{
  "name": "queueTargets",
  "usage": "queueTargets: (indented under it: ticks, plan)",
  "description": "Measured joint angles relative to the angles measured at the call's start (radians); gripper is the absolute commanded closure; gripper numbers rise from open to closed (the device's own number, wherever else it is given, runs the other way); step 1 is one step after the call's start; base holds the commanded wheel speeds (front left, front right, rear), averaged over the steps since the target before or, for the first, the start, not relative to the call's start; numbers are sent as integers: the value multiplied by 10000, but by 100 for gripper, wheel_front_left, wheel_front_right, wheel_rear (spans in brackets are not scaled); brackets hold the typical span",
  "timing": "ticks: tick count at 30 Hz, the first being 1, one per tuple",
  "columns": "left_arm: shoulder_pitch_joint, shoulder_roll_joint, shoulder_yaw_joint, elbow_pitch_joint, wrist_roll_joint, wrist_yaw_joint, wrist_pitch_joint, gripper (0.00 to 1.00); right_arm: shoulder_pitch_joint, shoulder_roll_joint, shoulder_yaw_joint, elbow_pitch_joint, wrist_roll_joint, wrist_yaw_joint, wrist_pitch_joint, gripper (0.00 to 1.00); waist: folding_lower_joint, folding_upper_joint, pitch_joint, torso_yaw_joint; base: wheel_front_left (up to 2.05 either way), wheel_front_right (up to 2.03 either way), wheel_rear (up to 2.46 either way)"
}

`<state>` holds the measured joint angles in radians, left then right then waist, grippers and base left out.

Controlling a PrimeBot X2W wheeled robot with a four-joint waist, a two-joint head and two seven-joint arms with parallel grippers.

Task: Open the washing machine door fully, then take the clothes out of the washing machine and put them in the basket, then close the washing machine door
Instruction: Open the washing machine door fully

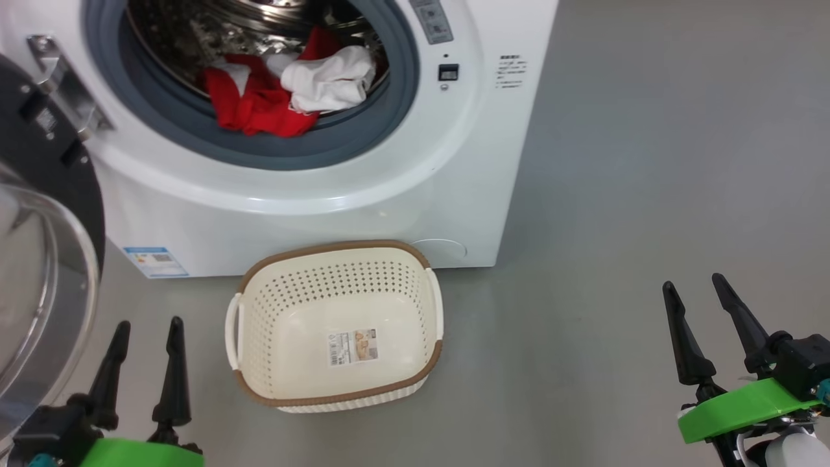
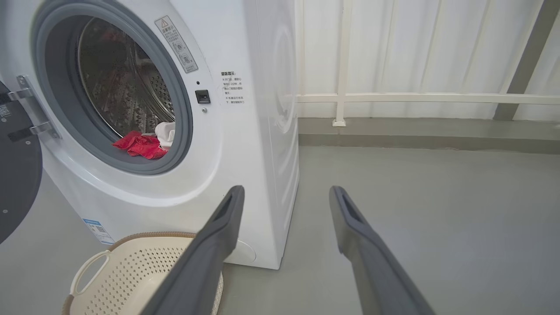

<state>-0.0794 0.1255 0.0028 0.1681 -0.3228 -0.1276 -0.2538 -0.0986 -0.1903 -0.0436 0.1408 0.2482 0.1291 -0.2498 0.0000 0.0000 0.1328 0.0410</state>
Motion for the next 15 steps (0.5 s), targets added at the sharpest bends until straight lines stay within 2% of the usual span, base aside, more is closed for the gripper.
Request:
queueTargets:
  ticks: [15]
  plan:
    - [355, -50, -138, -228, -163, 0, 0, 0, 202, 134, -284, -73, -6, 0, 0, 0, 1, 0, -116, -824, 0, 0, 0]
